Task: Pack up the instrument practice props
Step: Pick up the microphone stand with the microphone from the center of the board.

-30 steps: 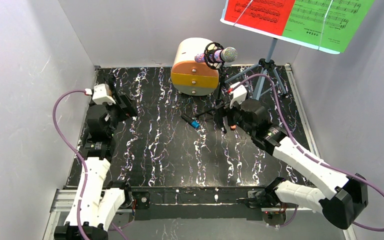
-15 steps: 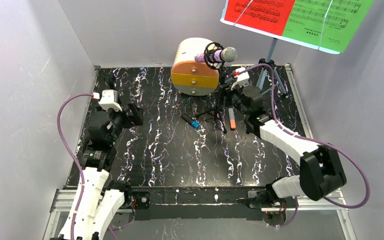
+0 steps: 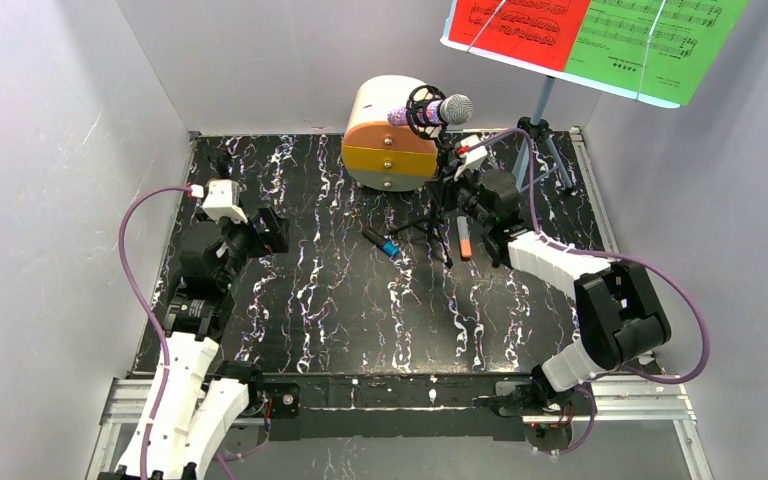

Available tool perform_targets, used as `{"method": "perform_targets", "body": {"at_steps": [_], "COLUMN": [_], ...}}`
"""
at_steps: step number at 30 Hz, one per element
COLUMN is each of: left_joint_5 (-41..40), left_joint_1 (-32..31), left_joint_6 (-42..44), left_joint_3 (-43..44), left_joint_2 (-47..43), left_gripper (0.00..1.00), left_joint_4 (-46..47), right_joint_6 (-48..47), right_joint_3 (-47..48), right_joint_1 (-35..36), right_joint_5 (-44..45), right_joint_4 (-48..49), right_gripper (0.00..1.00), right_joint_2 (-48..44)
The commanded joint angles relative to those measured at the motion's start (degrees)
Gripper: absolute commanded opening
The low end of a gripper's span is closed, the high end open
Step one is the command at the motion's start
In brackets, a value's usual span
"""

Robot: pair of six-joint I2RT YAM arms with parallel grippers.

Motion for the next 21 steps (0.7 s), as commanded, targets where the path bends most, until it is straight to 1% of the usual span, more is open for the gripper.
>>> {"method": "perform_targets", "body": {"at_steps": [1,5,11,15,21], "left_joint_5": [1.3,1.7,2.4,3.0,2.7], "left_joint_1": [-0.3,-0.3,-0.3,-0.3,-0.3], "left_joint_6": [0.5,0.3,0.3,0.4,0.4], "left_joint_3": [-0.6,-0.8,-0.9,-1.0,-1.1], "left_joint_2": [0.1,0.4,0.7,0.9,0.9], "left_gripper": [0.98,0.98,0.98,0.98,0.98], "left_joint_4": [-0.1,0.1,0.4,0.6,0.6], "right_joint_6": [-2.5,-4.3,-7.6,-7.9,-8.8], "right_joint_3": [1.8,2.2,3.1,2.4,-0.6], "right_joint_1": [-0.1,0.0,0.0,0.0,2.9], "right_joint_5": [-3.0,-2.7,-3.2,-4.2,-2.1], "right_joint_4": [5.2,4.6,2.9,2.2,1.8], "right_gripper": [0.21,0.02,0.01,0.01,0.01], "right_joint_2": [-0.3,-2.0,-5.1,-8.3,-13.7]}}
